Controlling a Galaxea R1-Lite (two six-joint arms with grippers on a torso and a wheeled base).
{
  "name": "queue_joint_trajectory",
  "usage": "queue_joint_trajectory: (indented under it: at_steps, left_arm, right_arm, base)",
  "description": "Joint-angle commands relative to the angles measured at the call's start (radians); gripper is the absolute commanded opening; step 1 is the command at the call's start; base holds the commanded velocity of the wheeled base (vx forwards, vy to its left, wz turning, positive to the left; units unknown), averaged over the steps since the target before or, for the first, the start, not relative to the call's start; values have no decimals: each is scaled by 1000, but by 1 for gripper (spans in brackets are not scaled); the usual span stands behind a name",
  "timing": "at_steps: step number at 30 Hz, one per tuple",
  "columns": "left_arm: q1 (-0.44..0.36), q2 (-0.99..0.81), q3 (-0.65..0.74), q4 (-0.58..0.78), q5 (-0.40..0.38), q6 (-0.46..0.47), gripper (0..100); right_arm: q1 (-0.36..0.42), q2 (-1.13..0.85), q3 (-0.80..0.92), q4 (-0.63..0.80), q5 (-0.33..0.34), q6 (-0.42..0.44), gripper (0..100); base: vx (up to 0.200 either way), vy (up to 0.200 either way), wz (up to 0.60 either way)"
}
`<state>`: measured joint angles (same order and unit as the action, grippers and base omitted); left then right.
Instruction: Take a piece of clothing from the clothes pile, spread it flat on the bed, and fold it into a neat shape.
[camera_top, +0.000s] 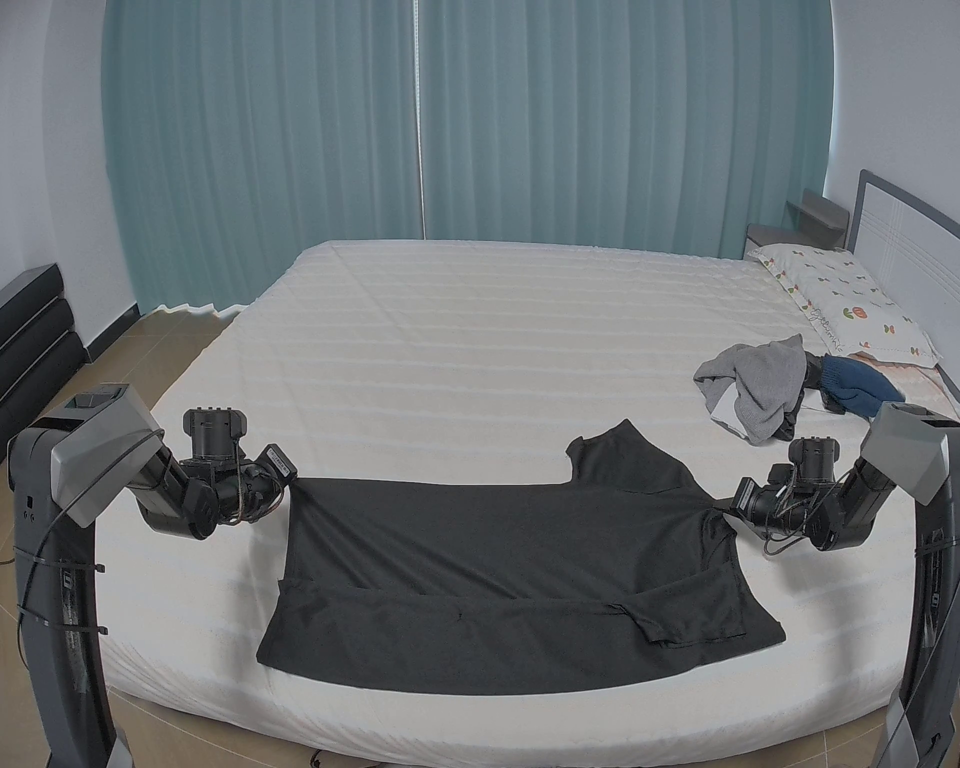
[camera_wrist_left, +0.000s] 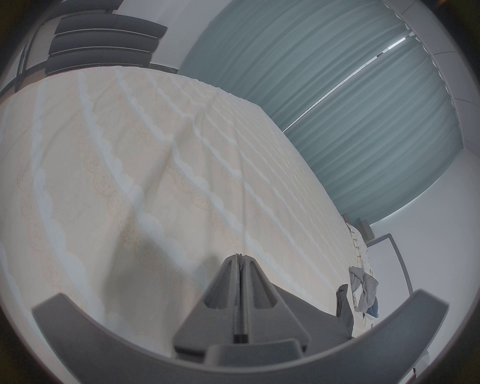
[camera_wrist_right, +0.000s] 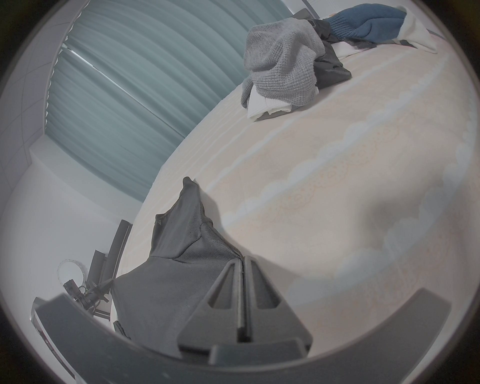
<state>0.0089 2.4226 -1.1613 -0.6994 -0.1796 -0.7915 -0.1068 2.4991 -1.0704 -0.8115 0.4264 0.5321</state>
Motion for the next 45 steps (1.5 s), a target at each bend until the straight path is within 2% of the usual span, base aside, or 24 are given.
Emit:
queue_joint_trajectory:
  at_steps: [1,2,10,19,22,34,35,39,40,45]
  left_arm:
    - [-1,-2,0,0,0,0,0]
    - [-1,-2,2,0,0,0,0]
    - [-3,-10,17,-2,0,0,0]
    - [-3,-11,29,-5,0,1,0]
    - [-3,-11,32,-5,0,1,0]
    - [-3,-10,37,-6,0,6,0]
    - [-3,-10,37,-6,0,6,0]
    - [-6,-7,37,-6,0,6,0]
    - [-6,-7,37,-6,0,6,0]
    - [-4,-8,37,-6,0,6,0]
  right_arm:
    - [6,-3,-2,0,0,-9,0]
    - [6,-3,-3,-3,2,-11,100]
    - [16,-14,-89,21,58,-14,100]
    - [90,43,-287,153,40,-14,100]
    - [110,112,-382,169,-9,-14,100]
    - [130,153,-457,190,-28,-4,100]
    - [131,159,-479,202,-28,2,0]
    - [136,178,-510,215,-54,5,0]
    - [134,185,-525,218,-78,6,0]
    - [127,185,-528,224,-84,6,0]
  base:
    - [0,0,0]
    - [0,0,0]
    - [0,0,0]
    - [0,0,0]
    - [0,0,0]
    - [0,0,0]
    - [0,0,0]
    - [0,0,0]
    - [0,0,0]
    - [0,0,0]
